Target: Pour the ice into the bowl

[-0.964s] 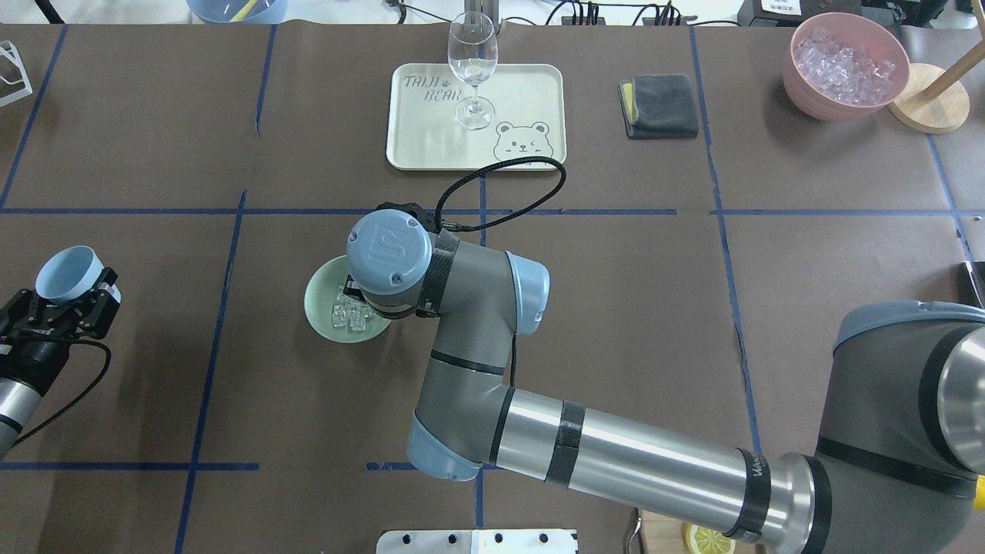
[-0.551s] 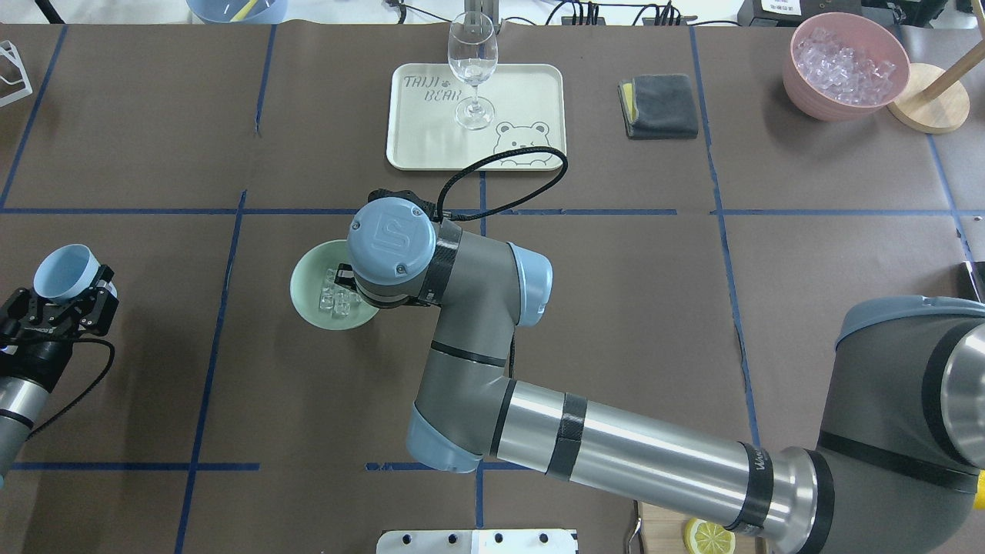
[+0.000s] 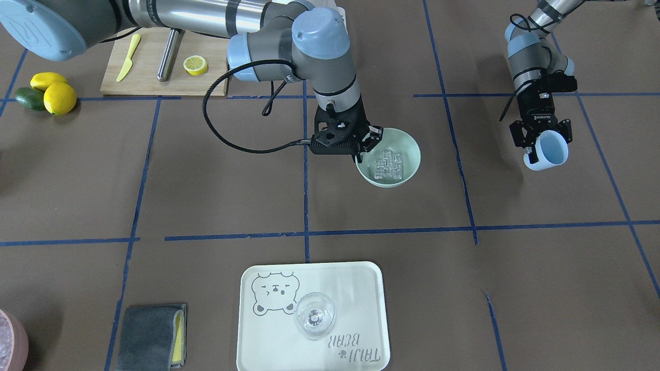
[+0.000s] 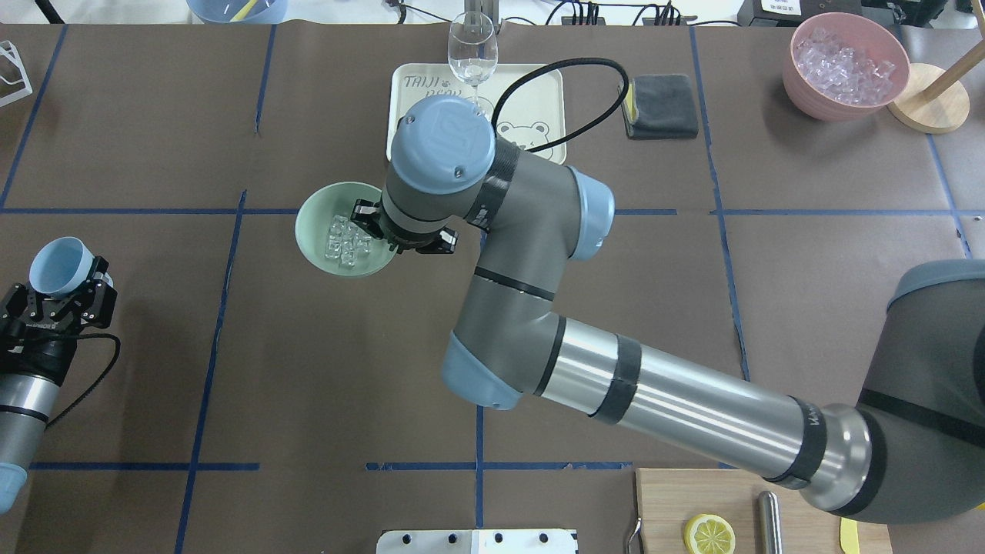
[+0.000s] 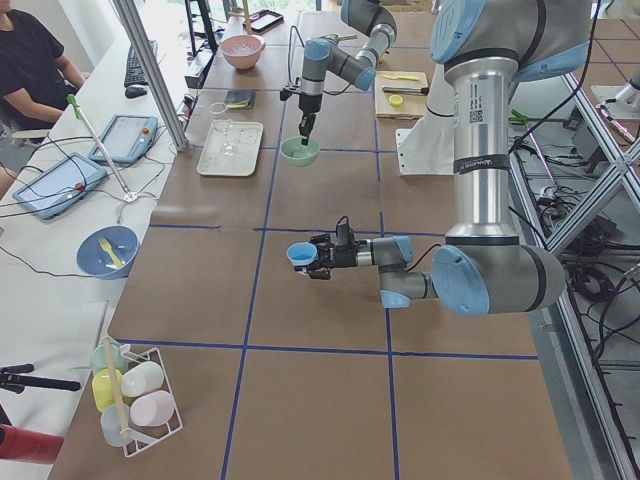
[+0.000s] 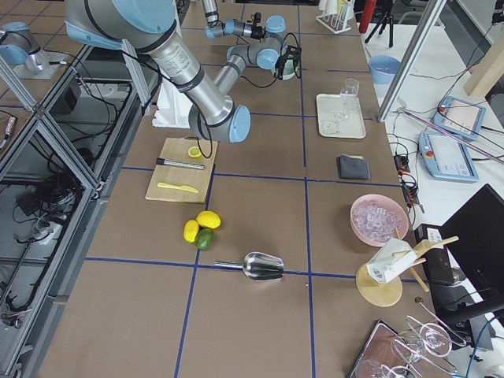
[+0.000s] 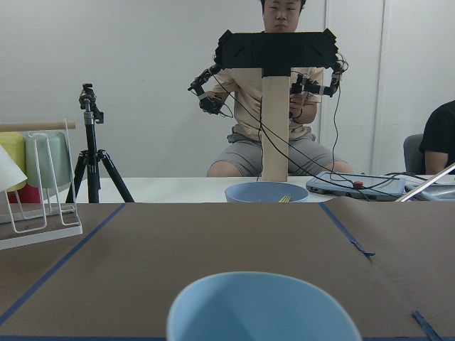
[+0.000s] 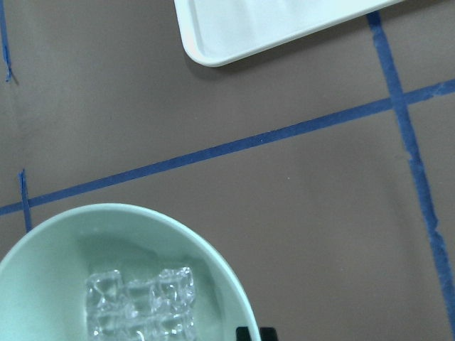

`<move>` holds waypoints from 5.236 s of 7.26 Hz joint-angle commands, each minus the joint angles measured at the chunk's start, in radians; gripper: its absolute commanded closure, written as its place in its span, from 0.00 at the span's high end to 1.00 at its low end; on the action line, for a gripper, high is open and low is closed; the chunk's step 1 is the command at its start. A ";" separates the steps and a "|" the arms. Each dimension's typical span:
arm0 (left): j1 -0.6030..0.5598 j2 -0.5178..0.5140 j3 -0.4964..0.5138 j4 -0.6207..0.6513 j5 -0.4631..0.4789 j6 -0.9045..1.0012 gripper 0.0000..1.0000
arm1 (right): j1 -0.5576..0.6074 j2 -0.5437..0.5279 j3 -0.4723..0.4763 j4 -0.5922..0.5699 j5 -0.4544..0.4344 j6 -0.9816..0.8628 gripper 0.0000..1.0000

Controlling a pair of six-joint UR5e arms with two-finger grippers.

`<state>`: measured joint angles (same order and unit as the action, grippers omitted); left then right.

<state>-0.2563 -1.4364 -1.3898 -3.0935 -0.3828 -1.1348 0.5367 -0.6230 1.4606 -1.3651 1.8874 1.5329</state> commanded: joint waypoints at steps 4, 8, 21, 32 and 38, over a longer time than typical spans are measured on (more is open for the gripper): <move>0.000 -0.013 0.015 0.003 -0.007 -0.002 0.21 | 0.143 -0.145 0.251 -0.166 0.110 -0.094 0.00; -0.001 -0.013 0.015 -0.007 -0.082 -0.030 0.37 | 0.154 -0.161 0.271 -0.166 0.116 -0.094 0.00; -0.072 0.020 -0.047 -0.014 -0.191 0.068 1.00 | 0.284 -0.727 0.644 -0.172 0.179 -0.453 0.00; -0.452 0.087 -0.377 0.226 -0.678 0.423 1.00 | 0.399 -1.087 0.488 0.222 0.173 -0.698 0.00; -0.791 0.088 -0.463 0.447 -1.173 0.744 1.00 | 0.465 -1.113 0.182 0.540 0.237 -0.732 1.00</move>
<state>-0.9898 -1.3482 -1.8490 -2.7013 -1.4692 -0.4522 0.9887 -1.7244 1.6553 -0.8363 2.1145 0.8033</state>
